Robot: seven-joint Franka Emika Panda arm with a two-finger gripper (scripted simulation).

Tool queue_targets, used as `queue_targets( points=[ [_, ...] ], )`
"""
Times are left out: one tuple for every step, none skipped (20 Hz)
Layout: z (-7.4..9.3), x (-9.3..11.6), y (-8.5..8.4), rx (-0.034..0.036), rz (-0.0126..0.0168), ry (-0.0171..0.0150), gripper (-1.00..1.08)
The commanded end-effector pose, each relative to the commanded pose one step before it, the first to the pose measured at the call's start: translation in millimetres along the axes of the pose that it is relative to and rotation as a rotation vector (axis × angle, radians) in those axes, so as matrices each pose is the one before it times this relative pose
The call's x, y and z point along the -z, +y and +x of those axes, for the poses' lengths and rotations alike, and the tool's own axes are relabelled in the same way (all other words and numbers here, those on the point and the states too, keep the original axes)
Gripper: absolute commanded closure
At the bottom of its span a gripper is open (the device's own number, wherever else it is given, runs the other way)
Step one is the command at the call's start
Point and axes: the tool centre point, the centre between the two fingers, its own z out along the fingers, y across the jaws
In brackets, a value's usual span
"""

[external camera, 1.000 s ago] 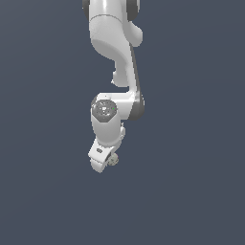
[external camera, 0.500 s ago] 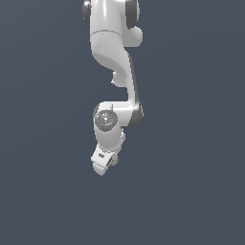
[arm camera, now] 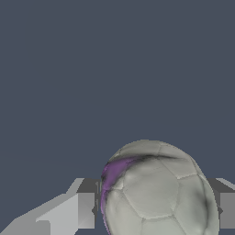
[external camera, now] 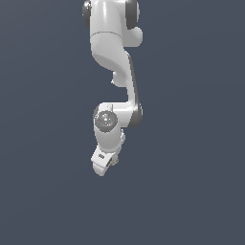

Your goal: Pick up the object and move it to a goal position.

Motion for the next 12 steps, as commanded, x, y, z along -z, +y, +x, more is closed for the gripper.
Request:
queue_targets(
  points=[
    [0.29,0.2,0.08,0.00032,-0.00044,0.0003,1.08],
    [0.0,0.0,0.0,0.0,0.0,0.0,1.08],
    [0.0,0.0,0.0,0.0,0.0,0.0,1.08],
    [-0.1,0.11,-0.18,0.0,0.0,0.0,1.08],
    [0.18,0.35,-0.05,0.0,0.0,0.0,1.08],
    [0.53,1.06,-0.15,0.0,0.0,0.0,1.08],
    [0.89,1.77,-0.26,0.0,0.0,0.0,1.08],
    [1.25,2.5,-0.36,0.0,0.0,0.0,1.08],
    [1.62,3.24,-0.47,0.0,0.0,0.0,1.08],
    [2.01,4.01,-0.58,0.0,0.0,0.0,1.08],
    [2.39,4.77,-0.68,0.0,0.0,0.0,1.08],
    [2.76,5.5,-0.78,0.0,0.0,0.0,1.08]
  ],
)
